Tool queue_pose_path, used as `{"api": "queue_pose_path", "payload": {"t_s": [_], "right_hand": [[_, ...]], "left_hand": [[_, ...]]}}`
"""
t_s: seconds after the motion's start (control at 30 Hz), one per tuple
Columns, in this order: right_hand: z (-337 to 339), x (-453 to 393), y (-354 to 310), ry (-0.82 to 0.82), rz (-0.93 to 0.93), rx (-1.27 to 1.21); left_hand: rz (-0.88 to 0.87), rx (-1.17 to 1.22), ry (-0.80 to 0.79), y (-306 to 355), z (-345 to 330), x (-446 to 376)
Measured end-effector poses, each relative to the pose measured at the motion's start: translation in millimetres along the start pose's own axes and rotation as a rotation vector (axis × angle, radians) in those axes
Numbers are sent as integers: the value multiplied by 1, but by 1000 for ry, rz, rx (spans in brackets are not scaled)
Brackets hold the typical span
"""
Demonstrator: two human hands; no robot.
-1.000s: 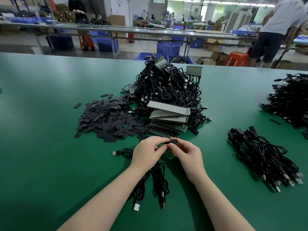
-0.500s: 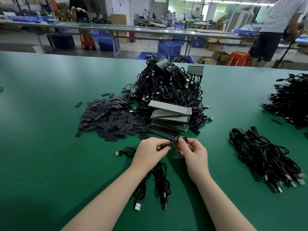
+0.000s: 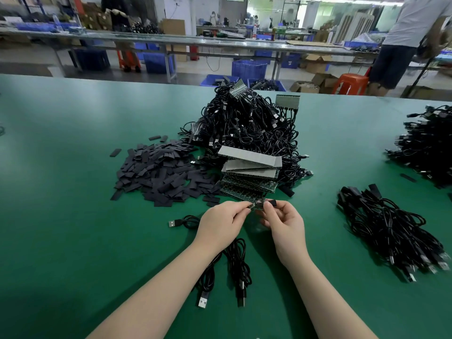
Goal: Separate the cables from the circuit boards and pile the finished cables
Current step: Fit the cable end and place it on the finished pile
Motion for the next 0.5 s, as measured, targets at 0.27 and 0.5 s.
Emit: {"api": "queue_pose_path", "payload": {"t_s": [0.27, 0.5], "right_hand": [[1, -1, 3, -16, 5, -1], [0, 0, 2, -9, 19, 14]], "left_hand": [[12, -15, -13, -1, -1, -2], [9, -23, -21, -1, -1, -1]]}}
Point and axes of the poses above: each hand's wrist, its own x-axis away from the middle knuckle, its own z-axis out of the back of the hand, y = z × x, the point moved 1 cm from there along -x, towards the middle knuckle, and after that the axes turned 7 degrees about z, right-handed, at the moved point
